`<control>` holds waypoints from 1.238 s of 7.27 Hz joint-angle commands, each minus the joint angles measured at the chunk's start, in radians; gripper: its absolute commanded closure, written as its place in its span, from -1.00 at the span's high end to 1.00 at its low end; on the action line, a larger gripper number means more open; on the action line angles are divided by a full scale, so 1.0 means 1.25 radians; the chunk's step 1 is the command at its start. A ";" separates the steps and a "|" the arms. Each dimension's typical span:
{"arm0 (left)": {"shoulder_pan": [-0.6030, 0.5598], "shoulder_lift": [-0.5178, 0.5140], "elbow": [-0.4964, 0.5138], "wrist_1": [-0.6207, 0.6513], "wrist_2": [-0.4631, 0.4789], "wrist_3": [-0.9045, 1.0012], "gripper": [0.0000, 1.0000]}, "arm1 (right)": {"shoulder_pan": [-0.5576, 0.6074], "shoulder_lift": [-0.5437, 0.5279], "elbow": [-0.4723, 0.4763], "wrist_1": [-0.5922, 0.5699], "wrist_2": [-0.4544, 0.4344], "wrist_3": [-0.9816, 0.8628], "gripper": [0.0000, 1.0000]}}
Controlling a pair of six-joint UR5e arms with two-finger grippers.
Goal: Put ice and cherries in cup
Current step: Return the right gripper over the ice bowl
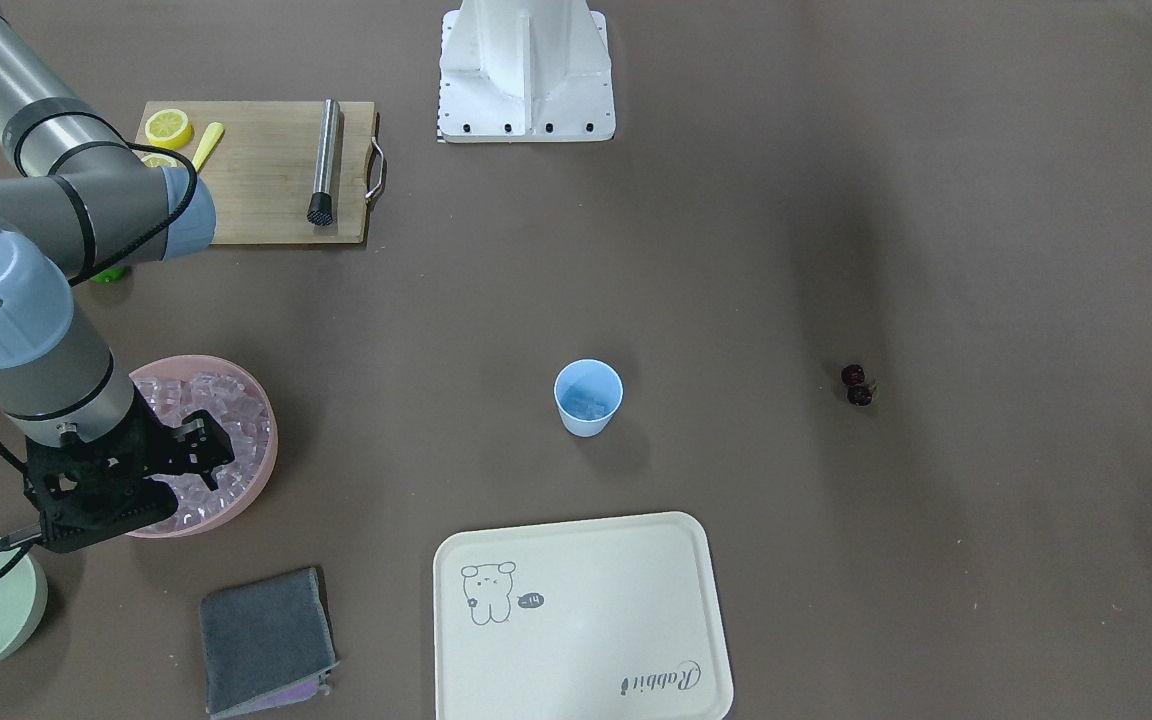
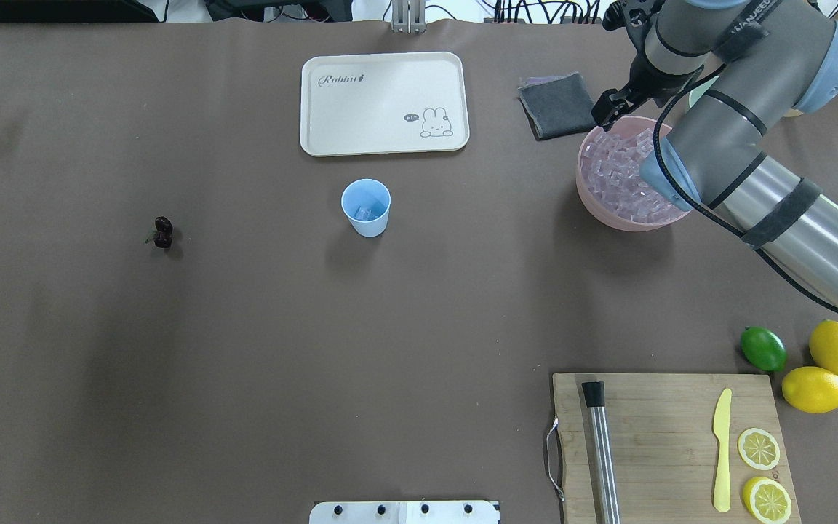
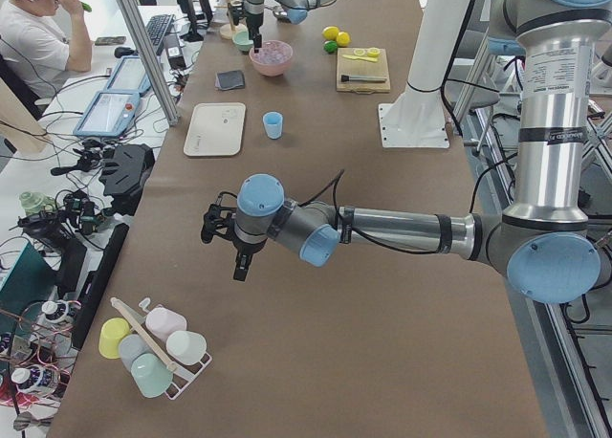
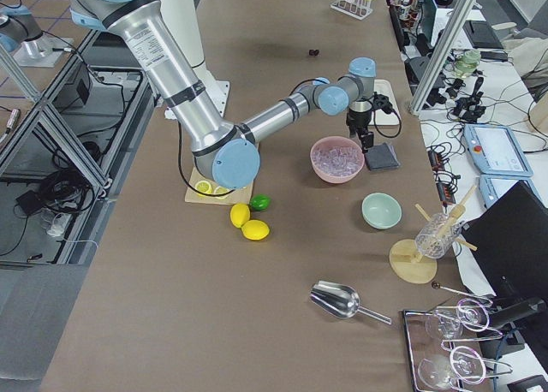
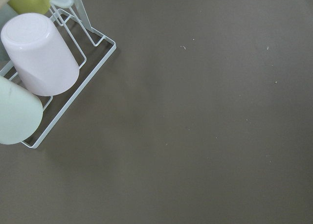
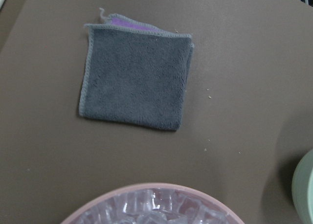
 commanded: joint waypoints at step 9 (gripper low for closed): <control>0.001 -0.004 0.003 0.000 0.000 0.001 0.95 | -0.039 -0.069 0.025 0.030 -0.017 -0.007 0.77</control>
